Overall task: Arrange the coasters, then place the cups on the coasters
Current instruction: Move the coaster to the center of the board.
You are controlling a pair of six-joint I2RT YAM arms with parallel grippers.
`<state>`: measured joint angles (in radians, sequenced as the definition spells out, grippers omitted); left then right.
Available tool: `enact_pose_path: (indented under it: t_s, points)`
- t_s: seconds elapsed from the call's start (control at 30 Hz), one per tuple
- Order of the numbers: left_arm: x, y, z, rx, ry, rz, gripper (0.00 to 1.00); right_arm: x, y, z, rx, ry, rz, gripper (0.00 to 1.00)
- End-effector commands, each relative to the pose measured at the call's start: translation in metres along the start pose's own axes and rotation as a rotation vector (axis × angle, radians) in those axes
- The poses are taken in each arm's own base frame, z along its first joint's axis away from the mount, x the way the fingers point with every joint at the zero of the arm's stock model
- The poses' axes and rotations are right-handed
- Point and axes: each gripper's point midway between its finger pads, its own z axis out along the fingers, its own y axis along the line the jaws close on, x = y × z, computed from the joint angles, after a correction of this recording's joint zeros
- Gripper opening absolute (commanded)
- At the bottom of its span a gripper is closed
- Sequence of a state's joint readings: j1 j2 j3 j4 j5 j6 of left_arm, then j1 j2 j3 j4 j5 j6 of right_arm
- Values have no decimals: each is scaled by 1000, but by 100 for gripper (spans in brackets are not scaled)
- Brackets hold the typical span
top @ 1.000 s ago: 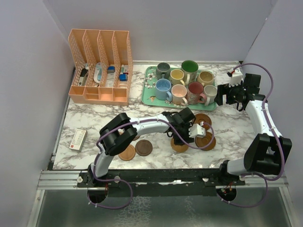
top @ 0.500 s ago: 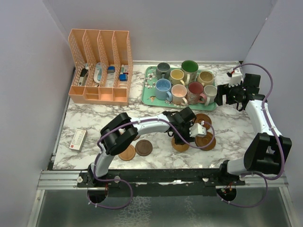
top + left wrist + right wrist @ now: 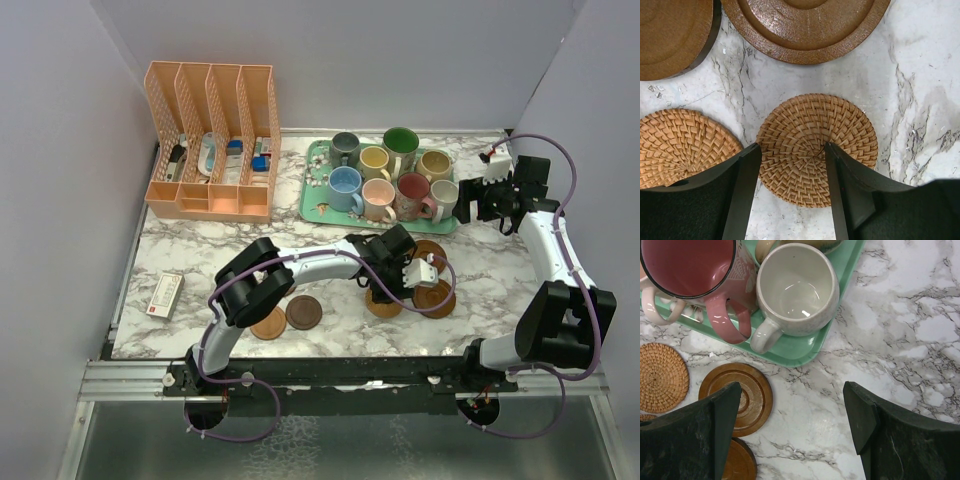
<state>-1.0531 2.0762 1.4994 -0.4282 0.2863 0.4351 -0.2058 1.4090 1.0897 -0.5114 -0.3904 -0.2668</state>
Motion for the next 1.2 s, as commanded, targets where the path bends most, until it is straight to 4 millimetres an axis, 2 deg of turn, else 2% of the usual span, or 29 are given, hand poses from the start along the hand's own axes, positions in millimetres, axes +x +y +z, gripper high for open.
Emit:
enact_pose_path:
  t_s: [0.0,0.5,0.73,1.17]
  points:
    - [19,11,20,-30,48,-4,57,-5,-2,-1,4,-8,-11,84]
    - [10,6,24,-6,33,-14,57,-6,-1,-2,2,-12,-13,84]
    - [8,5,14,-11,25,1,57,-6,-1,-2,-2,-10,-13,84]
    - [-18,13,-4,-45,-31,30,59,-3,-3,0,4,0,-9,84]
